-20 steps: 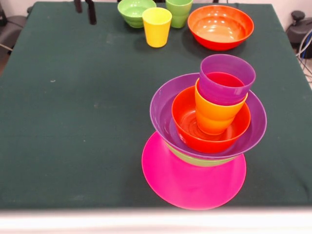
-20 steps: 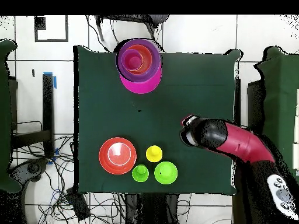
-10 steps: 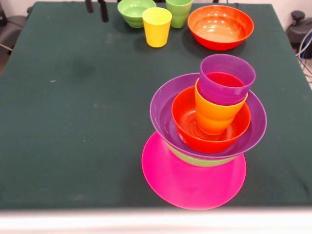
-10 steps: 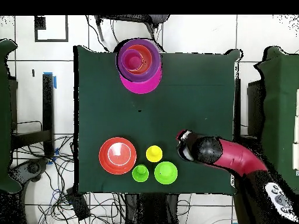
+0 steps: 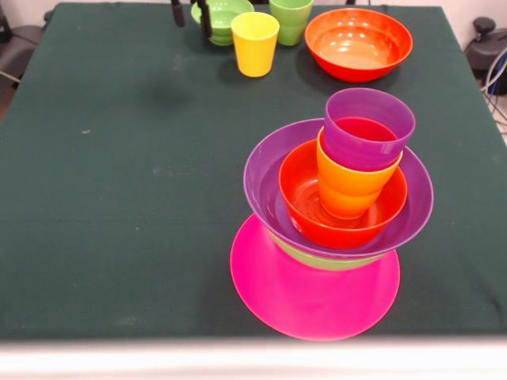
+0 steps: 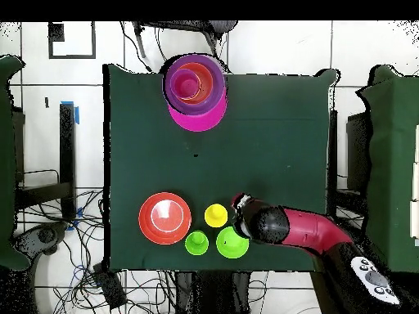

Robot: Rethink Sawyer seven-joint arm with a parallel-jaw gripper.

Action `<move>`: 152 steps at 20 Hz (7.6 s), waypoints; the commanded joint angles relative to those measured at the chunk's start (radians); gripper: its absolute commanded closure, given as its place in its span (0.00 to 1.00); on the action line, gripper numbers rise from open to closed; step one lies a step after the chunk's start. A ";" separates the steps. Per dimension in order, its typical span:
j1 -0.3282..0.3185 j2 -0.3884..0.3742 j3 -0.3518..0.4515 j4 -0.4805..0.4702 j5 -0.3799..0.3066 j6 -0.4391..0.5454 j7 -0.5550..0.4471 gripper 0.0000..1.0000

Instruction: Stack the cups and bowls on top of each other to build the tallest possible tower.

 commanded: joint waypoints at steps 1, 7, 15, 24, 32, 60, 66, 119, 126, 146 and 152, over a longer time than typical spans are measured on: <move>0.026 0.033 0.085 0.065 -0.077 -0.053 -0.049 0.00; 0.013 -0.012 0.103 0.077 -0.067 -0.016 -0.063 0.00; -0.012 -0.091 0.131 0.144 -0.038 0.014 -0.059 0.00; -0.011 -0.048 0.090 0.182 -0.076 -0.054 -0.022 0.00; -0.006 -0.036 0.035 0.215 -0.148 -0.112 -0.009 0.00; 0.017 0.167 -0.099 0.094 -0.305 -0.245 0.016 0.00; 0.013 0.173 -0.111 0.079 -0.322 -0.242 0.004 0.00; -0.096 0.218 -0.064 0.029 -0.343 -0.393 0.019 1.00; -0.121 0.137 0.001 0.067 -0.327 -0.327 -0.012 1.00; -0.142 -0.045 0.235 -0.057 -0.186 0.025 -0.143 1.00; -0.135 -0.056 0.288 -0.114 -0.153 0.093 -0.145 1.00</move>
